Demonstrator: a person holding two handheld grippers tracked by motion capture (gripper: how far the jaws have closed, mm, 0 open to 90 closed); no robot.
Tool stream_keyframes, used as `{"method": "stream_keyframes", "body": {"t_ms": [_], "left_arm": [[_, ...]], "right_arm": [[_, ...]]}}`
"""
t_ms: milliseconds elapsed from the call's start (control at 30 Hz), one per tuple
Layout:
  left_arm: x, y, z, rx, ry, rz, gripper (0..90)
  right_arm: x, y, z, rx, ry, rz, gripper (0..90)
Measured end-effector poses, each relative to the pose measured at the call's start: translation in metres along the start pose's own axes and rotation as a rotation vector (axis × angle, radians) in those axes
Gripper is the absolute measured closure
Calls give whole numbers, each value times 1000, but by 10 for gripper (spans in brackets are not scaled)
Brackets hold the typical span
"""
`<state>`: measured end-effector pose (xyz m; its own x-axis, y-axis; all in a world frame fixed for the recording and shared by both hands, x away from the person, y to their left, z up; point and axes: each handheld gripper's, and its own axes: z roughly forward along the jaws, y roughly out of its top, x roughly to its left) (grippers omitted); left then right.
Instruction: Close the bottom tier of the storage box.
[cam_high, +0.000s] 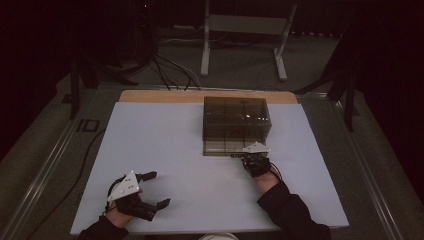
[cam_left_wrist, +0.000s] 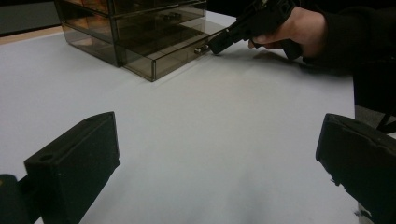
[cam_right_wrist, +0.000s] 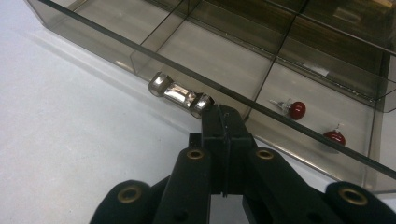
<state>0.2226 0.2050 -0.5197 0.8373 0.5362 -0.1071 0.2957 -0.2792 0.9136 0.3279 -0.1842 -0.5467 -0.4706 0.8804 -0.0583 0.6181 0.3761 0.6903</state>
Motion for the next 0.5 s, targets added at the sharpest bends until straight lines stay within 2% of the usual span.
{"method": "stream_keyframes", "body": {"t_ms": [500], "left_arm": [[0,0,0,-2,-1,-2,8]], "right_arm": [[-1,3,2,-1,-3,-3,898]]}}
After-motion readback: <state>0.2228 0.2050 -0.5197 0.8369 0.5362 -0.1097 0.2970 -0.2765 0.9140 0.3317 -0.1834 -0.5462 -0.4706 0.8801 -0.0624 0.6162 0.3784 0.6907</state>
